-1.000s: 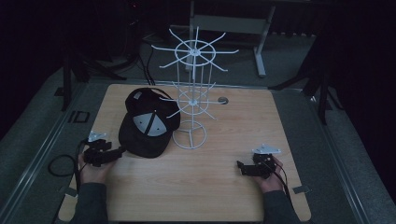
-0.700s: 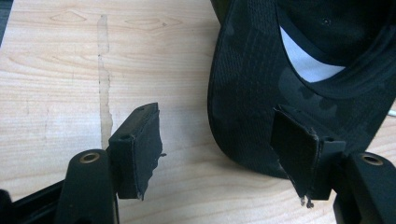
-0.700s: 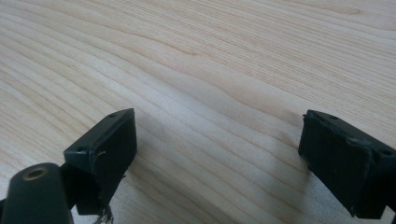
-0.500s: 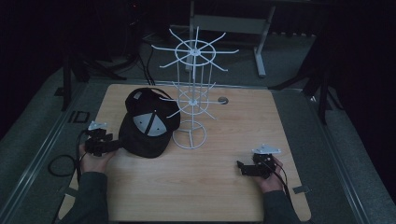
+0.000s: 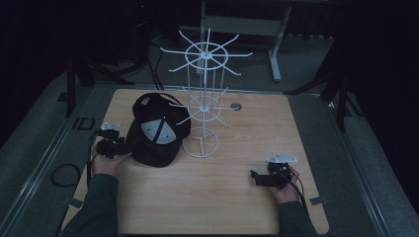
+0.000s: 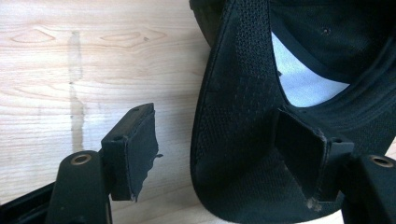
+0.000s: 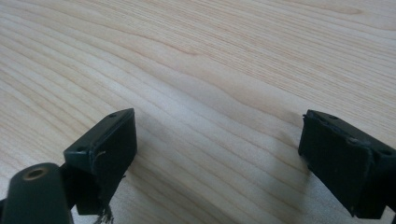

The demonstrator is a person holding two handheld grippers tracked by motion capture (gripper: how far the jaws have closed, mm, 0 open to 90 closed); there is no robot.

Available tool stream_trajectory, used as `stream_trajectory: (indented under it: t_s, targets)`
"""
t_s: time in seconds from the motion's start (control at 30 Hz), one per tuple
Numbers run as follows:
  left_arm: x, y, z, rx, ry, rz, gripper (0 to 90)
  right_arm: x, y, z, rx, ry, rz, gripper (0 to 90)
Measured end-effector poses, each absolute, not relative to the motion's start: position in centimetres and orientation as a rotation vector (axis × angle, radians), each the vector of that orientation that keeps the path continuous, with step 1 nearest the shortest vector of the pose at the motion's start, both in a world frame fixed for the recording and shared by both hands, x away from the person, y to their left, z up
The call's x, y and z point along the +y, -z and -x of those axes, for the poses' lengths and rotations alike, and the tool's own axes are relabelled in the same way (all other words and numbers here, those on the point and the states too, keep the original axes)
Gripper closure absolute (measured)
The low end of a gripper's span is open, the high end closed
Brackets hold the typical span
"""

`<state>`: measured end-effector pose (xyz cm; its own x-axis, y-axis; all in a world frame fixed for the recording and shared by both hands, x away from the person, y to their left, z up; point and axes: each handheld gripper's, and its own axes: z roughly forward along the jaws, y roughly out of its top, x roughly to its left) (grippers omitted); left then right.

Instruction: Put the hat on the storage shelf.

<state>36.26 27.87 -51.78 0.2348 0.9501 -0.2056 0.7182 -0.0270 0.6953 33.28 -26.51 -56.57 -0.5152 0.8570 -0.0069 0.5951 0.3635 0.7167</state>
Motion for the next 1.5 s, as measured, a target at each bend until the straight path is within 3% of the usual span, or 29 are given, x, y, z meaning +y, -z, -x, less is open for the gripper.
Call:
stream_trajectory:
  t_s: [0.6,1.03,1.27,1.5]
  targets:
    - [26.4,52.6,-35.2,1.435,-0.298,-1.907,48.3,-26.5,56.6,-33.3,2.250,-0.945,-1.268,11.3]
    - [24.9,53.9,-35.8,1.377,-0.202,-1.911,45.2,-26.5,56.6,-33.3,2.250,-0.945,-1.268,11.3]
    - [24.2,53.3,-35.7,1.297,-0.108,-1.923,63.6,-26.5,56.6,-33.3,2.250,-0.945,-1.268,11.3]
    - [23.5,53.1,-35.8,1.257,-0.044,-1.922,70.4,-26.5,56.6,-33.3,2.250,-0.945,-1.268,11.3]
